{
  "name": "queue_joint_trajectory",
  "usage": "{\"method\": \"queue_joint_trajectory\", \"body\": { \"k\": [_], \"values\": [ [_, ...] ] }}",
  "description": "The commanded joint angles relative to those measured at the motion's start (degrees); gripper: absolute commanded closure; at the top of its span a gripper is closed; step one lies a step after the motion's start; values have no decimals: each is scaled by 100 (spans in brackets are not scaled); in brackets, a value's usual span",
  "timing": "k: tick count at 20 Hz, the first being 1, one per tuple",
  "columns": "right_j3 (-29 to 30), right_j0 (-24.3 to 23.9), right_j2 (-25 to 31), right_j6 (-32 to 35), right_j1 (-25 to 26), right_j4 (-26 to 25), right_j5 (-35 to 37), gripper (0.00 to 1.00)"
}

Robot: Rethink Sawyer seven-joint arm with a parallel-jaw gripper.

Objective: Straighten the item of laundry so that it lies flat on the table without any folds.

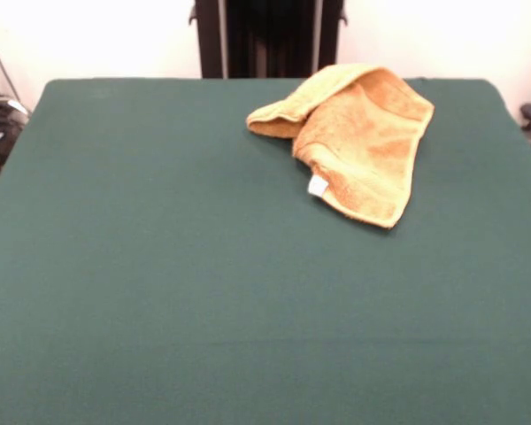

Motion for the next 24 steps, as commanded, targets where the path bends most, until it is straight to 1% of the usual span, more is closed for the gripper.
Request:
{"method": "queue_joint_trajectory", "body": {
  "k": [1, 10, 15, 24],
  "values": [
    [635, -2, 408, 759, 631, -200, -392, 0],
    [607, -75, 465, 641, 864, -332, -592, 0],
    [563, -96, 488, 725, 1087, -370, -778, 0],
    [477, -39, 387, 794, 1312, -454, -902, 0]
  ]
}}
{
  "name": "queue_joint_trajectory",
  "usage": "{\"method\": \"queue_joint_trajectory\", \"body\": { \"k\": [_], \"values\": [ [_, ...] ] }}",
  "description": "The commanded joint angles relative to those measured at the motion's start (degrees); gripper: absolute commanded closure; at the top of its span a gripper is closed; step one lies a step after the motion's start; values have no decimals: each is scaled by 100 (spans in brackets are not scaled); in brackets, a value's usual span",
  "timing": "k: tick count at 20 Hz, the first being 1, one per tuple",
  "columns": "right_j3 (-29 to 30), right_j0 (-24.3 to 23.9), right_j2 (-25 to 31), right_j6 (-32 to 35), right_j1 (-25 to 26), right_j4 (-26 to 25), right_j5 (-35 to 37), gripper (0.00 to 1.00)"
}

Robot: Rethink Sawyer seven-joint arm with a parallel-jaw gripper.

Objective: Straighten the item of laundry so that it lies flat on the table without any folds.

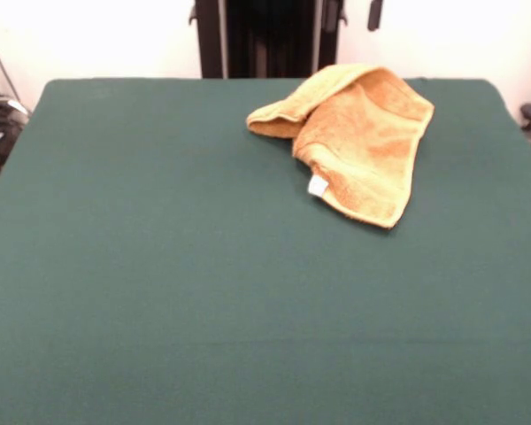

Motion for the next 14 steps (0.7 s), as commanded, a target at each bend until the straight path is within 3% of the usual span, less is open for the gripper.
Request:
{"method": "queue_joint_trajectory", "body": {
  "k": [1, 14],
  "values": [
    [360, 56, 390, 796, 443, -249, -330, 0],
    [355, -17, 474, 830, 524, -318, -406, 0]
  ]
}}
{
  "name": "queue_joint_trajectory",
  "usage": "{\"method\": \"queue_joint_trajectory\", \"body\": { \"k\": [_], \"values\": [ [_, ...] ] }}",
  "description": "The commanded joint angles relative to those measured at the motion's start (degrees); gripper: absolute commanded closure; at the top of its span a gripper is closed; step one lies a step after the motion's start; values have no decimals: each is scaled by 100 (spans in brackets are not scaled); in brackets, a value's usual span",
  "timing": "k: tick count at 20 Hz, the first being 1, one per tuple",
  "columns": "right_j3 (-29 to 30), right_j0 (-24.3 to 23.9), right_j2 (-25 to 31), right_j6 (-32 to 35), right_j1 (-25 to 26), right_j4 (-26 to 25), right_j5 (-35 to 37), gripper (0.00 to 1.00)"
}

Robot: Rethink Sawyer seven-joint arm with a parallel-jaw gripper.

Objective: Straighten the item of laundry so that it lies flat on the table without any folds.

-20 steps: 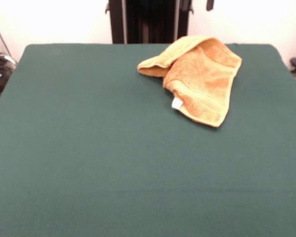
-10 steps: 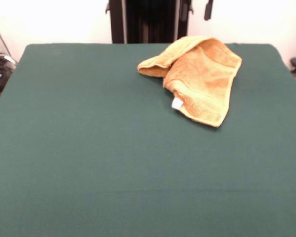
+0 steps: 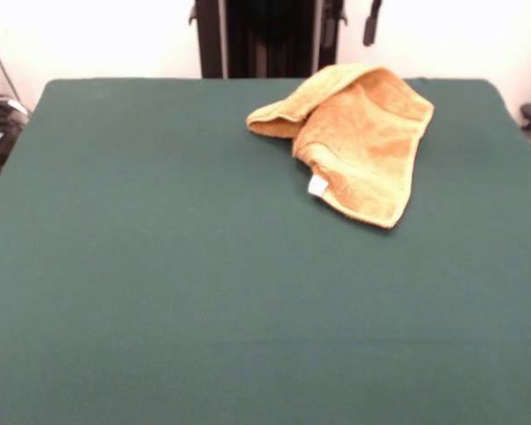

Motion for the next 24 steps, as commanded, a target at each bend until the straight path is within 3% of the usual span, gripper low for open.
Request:
{"method": "queue_joint_trajectory", "body": {
  "k": [1, 14, 24],
  "values": [
    [355, -28, 483, 833, 132, -127, -247, 0],
    [361, -105, 627, 677, 178, -262, -229, 0],
    [33, -234, 1026, 10, 264, -837, 220, 0]
  ]
}}
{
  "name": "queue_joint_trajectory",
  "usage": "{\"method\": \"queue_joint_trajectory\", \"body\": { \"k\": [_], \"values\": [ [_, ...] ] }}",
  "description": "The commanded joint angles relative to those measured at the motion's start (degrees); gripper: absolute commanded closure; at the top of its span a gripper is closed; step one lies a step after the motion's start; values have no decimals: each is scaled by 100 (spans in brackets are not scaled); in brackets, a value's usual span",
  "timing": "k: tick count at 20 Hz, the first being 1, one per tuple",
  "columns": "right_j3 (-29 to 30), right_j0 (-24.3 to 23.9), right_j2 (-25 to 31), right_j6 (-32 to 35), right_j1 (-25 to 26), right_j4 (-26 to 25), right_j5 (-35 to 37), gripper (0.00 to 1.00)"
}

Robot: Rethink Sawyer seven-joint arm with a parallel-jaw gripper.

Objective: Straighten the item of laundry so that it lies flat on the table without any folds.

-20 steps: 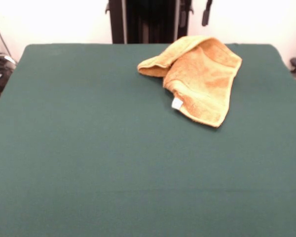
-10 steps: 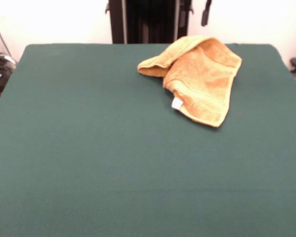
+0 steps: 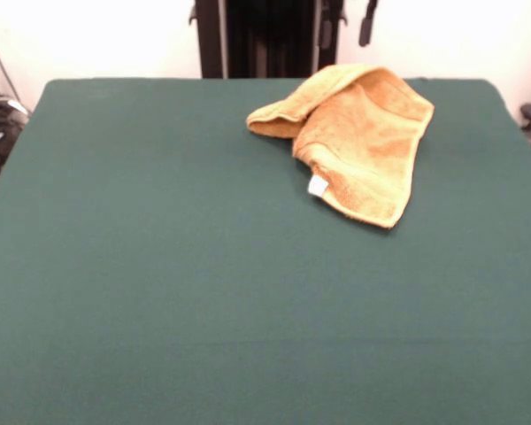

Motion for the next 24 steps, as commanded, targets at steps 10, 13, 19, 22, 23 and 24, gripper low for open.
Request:
{"method": "queue_joint_trajectory", "body": {
  "k": [10, 13, 19, 22, 23, 24],
  "values": [
    [-315, -269, 1384, -262, 342, -958, 679, 0],
    [-377, -337, 1497, -340, 360, -1108, 745, 0],
    [-430, -486, 1729, -405, 330, -1267, 951, 0],
    [-449, -545, 1832, -422, 319, -1353, 1034, 0],
    [-456, -549, 1850, -398, 323, -1378, 1043, 0],
    [-450, -558, 1868, -368, 324, -1396, 1044, 0]
  ]
}}
